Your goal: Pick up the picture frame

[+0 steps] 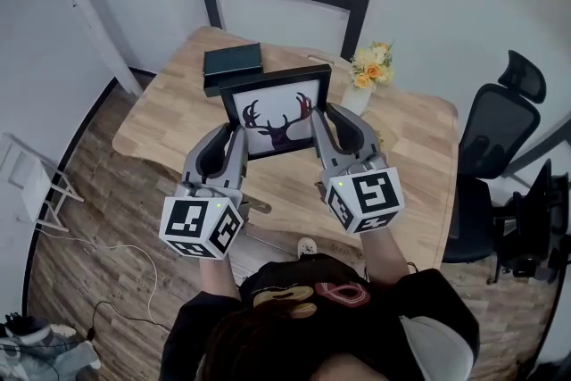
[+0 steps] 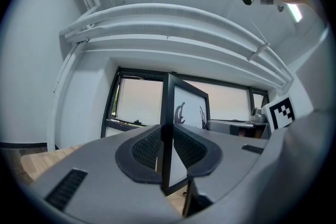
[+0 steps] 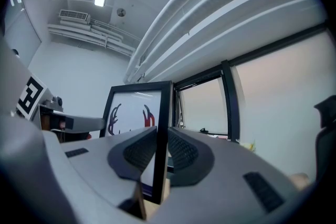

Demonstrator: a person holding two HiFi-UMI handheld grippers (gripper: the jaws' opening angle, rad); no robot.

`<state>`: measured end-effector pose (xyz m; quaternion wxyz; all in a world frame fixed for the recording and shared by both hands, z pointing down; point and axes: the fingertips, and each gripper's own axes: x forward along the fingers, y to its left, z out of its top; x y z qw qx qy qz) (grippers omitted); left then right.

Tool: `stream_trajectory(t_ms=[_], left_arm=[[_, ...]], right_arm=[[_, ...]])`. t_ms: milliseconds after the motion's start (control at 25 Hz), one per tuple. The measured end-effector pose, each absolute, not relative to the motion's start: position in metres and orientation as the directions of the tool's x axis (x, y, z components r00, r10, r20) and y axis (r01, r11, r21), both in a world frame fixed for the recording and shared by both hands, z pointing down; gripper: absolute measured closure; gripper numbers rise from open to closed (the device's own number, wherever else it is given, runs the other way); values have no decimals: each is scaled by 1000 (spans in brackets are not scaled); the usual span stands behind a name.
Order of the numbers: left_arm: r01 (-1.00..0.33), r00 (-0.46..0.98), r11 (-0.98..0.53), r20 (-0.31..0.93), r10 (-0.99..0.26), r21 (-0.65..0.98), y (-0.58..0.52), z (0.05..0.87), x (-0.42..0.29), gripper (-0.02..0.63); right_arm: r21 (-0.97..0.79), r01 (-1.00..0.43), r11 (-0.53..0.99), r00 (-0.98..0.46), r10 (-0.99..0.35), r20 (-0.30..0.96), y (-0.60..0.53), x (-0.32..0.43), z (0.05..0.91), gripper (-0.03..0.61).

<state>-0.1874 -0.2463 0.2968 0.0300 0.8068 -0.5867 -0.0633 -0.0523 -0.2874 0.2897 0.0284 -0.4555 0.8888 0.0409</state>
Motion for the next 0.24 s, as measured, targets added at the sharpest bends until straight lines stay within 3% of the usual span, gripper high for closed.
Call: stream_trajectory(t_ms=[240], left_arm=[[-941,310,-315,-59,-949,120,-253,298,-185,532]], right_arm=[[45,-811,583,-585,-807,-86,-295,-50,291,506]])
